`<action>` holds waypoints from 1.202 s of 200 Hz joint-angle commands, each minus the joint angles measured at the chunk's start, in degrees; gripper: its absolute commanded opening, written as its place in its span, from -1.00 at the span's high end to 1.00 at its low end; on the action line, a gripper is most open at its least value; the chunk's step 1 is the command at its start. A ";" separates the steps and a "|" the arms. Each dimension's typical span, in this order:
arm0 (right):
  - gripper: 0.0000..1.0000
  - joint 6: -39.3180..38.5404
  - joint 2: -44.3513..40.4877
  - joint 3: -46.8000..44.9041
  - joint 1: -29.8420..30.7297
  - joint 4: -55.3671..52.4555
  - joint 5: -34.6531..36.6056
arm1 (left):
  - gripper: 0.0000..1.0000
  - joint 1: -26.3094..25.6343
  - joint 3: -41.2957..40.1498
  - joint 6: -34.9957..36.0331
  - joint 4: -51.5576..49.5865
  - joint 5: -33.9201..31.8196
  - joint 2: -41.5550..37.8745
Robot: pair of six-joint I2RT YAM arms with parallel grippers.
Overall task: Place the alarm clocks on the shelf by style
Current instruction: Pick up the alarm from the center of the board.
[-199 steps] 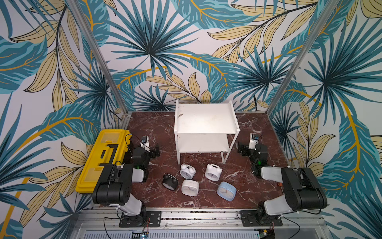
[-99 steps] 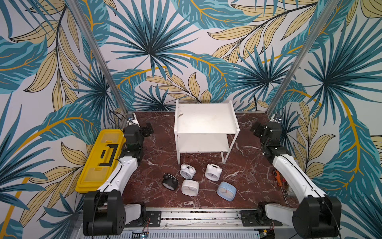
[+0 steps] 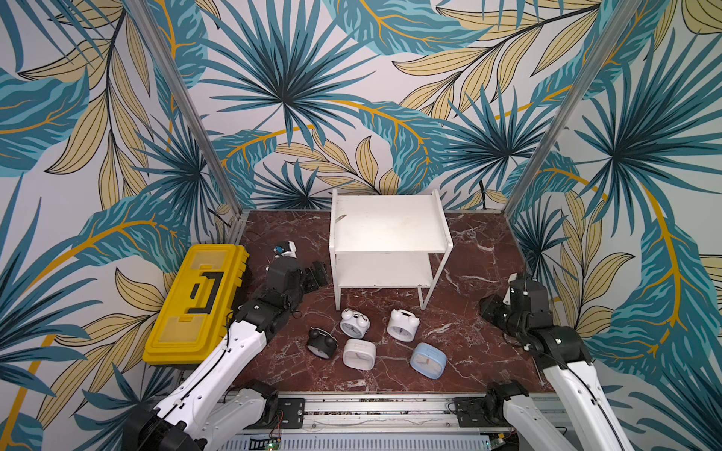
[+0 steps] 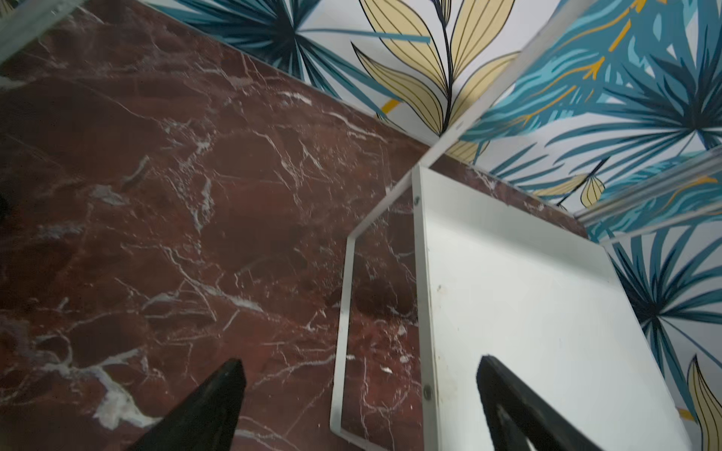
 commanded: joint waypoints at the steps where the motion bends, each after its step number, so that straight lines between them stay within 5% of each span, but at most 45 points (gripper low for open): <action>1: 0.41 -1.52 -1.35 -0.58 4.18 -5.48 -10.58 | -0.89 -0.94 -1.28 -4.88 -1.85 -0.20 -3.07; 35: 0.07 -2.29 3.69 0.53 19.05 0.73 -8.38 | -0.88 -0.97 -1.86 -5.63 -3.17 -0.55 -3.26; 65: -0.21 -3.18 13.99 3.34 32.24 7.41 0.71 | -0.84 -0.94 -2.08 -8.31 -5.44 -1.46 -3.08; 118: -0.27 -6.26 30.98 9.87 44.89 19.43 4.50 | -0.81 -0.94 -4.68 -10.82 -4.54 -1.30 -4.52; 240: 0.05 -14.23 53.23 20.92 50.82 30.66 4.02 | -0.68 -0.85 -8.34 -12.27 -3.87 -3.10 -8.55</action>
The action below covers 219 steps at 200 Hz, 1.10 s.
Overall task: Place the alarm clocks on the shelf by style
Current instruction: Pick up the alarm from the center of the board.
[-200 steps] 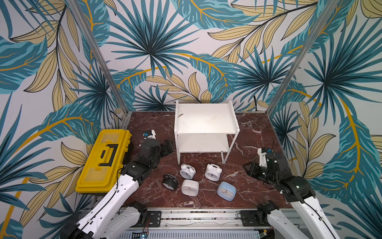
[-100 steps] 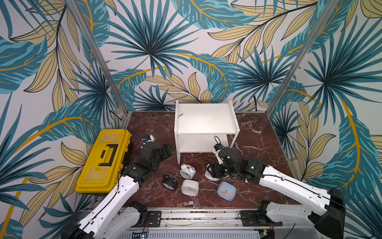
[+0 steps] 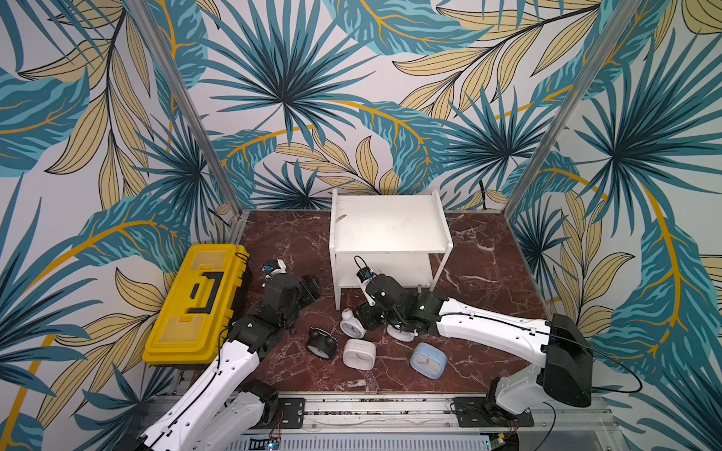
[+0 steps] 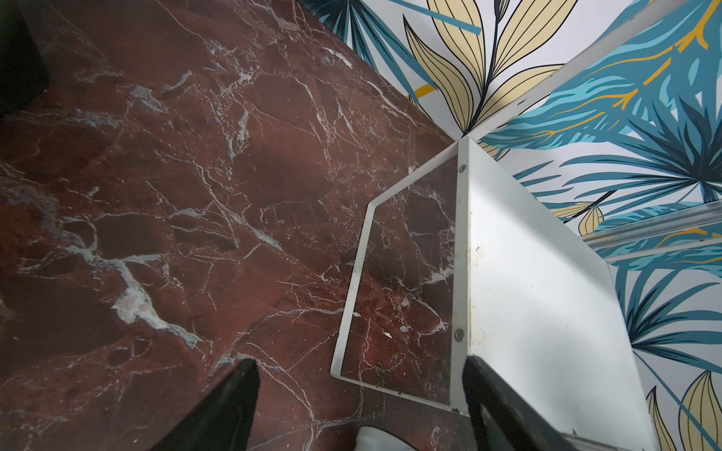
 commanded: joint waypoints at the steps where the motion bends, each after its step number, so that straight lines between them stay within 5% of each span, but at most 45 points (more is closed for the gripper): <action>1: 0.05 -1.71 1.76 1.66 0.29 1.32 -0.72 | -0.68 -0.02 -1.90 -0.77 0.36 -0.58 -0.79; 128: 0.64 -1.28 6.05 3.52 1.57 -3.69 1.03 | -0.50 0.00 -2.74 -0.33 1.72 0.56 -0.83; 166: 1.00 -2.01 5.62 4.12 1.72 -4.67 2.26 | -0.47 0.12 -2.48 0.14 1.30 0.34 -1.14; 219: 1.00 -4.69 -0.53 4.61 2.17 -8.41 3.33 | -0.47 0.14 0.49 2.19 -0.26 0.16 -1.44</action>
